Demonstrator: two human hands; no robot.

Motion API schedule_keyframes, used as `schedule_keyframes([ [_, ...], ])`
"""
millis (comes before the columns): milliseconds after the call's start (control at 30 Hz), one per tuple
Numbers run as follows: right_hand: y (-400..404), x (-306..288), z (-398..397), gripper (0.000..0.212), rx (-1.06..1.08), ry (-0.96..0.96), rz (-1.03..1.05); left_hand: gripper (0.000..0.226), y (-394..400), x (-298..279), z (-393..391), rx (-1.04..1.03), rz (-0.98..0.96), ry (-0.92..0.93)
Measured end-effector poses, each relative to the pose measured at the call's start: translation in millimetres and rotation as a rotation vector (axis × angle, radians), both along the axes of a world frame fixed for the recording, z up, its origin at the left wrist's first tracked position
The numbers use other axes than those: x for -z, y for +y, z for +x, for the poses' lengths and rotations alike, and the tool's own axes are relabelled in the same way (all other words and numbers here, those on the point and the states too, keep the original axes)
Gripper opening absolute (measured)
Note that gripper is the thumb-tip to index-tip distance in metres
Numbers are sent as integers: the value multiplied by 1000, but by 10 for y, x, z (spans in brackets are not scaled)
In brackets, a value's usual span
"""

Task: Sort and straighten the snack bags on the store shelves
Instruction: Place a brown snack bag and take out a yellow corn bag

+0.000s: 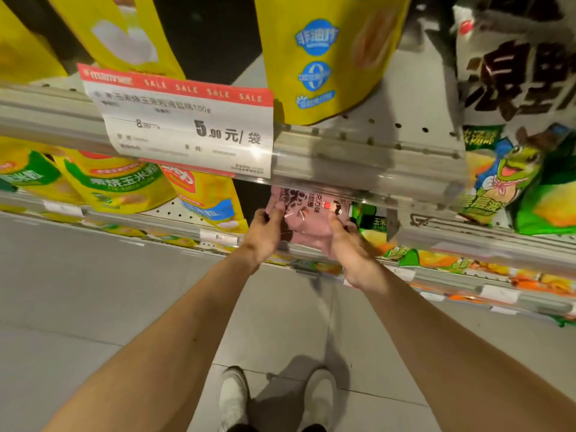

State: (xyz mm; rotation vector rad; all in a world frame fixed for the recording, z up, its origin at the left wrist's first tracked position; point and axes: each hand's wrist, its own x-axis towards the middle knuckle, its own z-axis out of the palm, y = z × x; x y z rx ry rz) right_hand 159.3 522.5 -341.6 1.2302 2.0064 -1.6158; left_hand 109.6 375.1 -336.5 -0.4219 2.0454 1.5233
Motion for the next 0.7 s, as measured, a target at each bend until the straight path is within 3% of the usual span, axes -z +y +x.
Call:
schedule_keyframes([
  [100, 3, -7, -2, 75, 29, 52, -42, 39, -17, 9, 59, -36, 10, 24],
  [200, 1, -96, 28, 100, 23, 80, -66, 39, -45, -58, 171, -90, 26, 46],
  [367, -35, -521, 233, 48, -6, 129, -73, 34, -151, -311, 439, -128, 67, 25],
  [500, -130, -999, 503, 59, -25, 140, -115, 21, -344, -693, 719, -134, 148, 0],
  [600, -189, -1425, 734, 21, -44, 186, -211, 16, -521, -1096, 971, -130, 196, -22],
  [700, -318, -1864, 951, 7, -23, 204, -268, 16, -720, -1516, 1227, -105, 237, -50],
])
